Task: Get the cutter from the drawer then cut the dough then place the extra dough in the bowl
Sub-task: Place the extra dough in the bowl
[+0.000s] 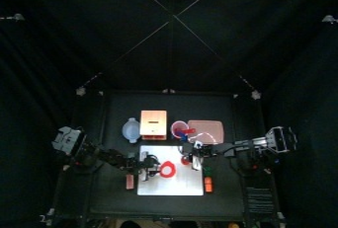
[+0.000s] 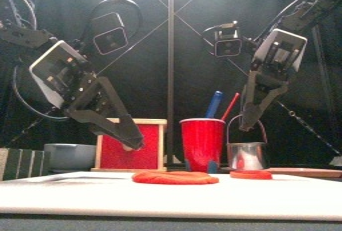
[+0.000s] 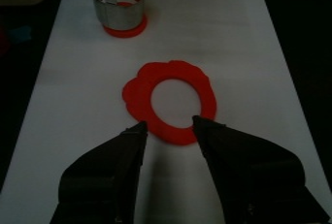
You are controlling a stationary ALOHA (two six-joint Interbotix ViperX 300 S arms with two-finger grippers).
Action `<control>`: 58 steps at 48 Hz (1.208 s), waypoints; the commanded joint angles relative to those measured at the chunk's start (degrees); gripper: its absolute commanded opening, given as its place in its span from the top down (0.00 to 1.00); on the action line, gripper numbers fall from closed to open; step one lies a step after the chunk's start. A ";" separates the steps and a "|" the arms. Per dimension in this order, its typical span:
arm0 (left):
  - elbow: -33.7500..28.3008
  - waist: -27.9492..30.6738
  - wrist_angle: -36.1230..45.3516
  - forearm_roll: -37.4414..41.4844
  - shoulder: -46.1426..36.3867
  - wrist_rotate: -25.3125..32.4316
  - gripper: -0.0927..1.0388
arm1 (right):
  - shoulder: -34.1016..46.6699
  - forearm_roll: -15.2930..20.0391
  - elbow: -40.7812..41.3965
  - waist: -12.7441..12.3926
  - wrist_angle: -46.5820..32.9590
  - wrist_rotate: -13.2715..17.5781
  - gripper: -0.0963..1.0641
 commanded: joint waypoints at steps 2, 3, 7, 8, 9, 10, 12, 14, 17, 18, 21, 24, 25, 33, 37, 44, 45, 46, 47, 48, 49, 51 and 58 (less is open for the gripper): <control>-0.35 0.53 -0.18 0.09 -0.79 0.09 0.19 | -0.70 1.32 -0.88 -0.09 -0.18 -0.09 0.45; -0.35 0.53 -0.18 0.09 -0.79 0.18 0.19 | -0.70 1.58 -0.70 -0.09 -0.18 -0.09 0.45; -0.35 0.53 -0.18 0.09 -0.70 0.18 0.19 | -0.26 1.58 -0.53 -0.35 -0.53 -0.09 0.45; -0.26 0.70 -0.18 0.09 -0.62 0.18 0.19 | -0.18 1.76 -0.53 -0.44 -0.62 -0.09 0.45; -0.35 0.53 -0.18 0.09 -0.62 0.18 0.19 | -0.09 1.76 -0.53 -0.53 -0.62 -0.09 0.45; -0.26 0.53 -0.18 0.09 -0.53 0.18 0.19 | 0.09 1.85 -0.62 -0.62 -0.62 0.00 0.45; -0.35 0.53 -0.18 0.00 -0.53 0.18 0.19 | 0.35 1.93 -0.62 -0.70 -0.70 0.53 0.45; -0.26 0.53 -0.18 0.00 -0.53 0.09 0.19 | 0.70 2.29 -0.70 -0.88 -0.70 0.53 0.45; -0.18 0.70 -0.18 0.00 -0.53 0.00 0.19 | 1.41 2.55 -0.62 -1.05 -0.62 0.53 0.44; -0.18 0.53 -0.18 0.00 -0.53 0.00 0.19 | 1.58 2.55 -0.70 -1.14 -0.62 0.53 0.44; -0.18 0.53 -0.18 -0.09 -0.53 0.00 0.19 | 2.11 2.55 -0.70 -1.49 -0.62 0.62 0.44; -0.18 0.53 -0.18 0.00 -0.53 0.00 0.19 | 2.46 2.55 -0.88 -1.58 -0.62 0.44 0.43; -0.18 0.53 -0.18 0.00 -0.53 0.00 0.19 | 2.55 2.46 -0.88 -1.58 -0.70 0.44 0.42; -0.26 0.53 -0.18 -0.09 -0.62 0.00 0.19 | 2.55 2.46 -0.79 -1.58 -0.35 0.26 0.28; -0.26 0.70 -0.18 -0.09 -0.79 0.00 0.19 | 2.55 2.55 -0.70 -1.58 -0.26 0.53 0.17; -0.44 0.70 -0.18 0.00 -0.88 0.00 0.19 | 1.93 2.29 -1.14 -1.58 -0.26 0.62 0.04; -0.53 0.70 -0.18 0.00 -0.97 0.00 0.19 | 1.76 2.29 -1.23 -1.58 -0.18 0.70 0.03; -0.62 0.70 -0.18 0.00 -0.97 0.00 0.19 | 1.58 2.29 -1.32 -1.58 -0.26 0.70 0.03; -0.70 0.70 -0.18 0.00 -1.05 0.00 0.20 | 1.32 2.37 -1.41 -1.58 -0.18 0.70 0.03; -0.70 0.70 -0.18 0.00 -1.14 0.00 0.19 | 1.05 2.29 -1.49 -1.49 -0.18 0.62 0.03; -0.79 0.79 -0.18 0.00 -1.23 0.00 0.19 | 0.79 2.29 -1.58 -1.49 -0.09 0.70 0.03; -0.97 1.14 -0.18 0.00 -1.49 0.00 0.19 | 0.09 2.20 -1.76 -1.41 0.00 0.70 0.03; -2.02 2.72 0.00 -1.32 -2.02 0.00 0.17 | -2.81 2.46 -2.02 -1.05 0.18 0.79 0.03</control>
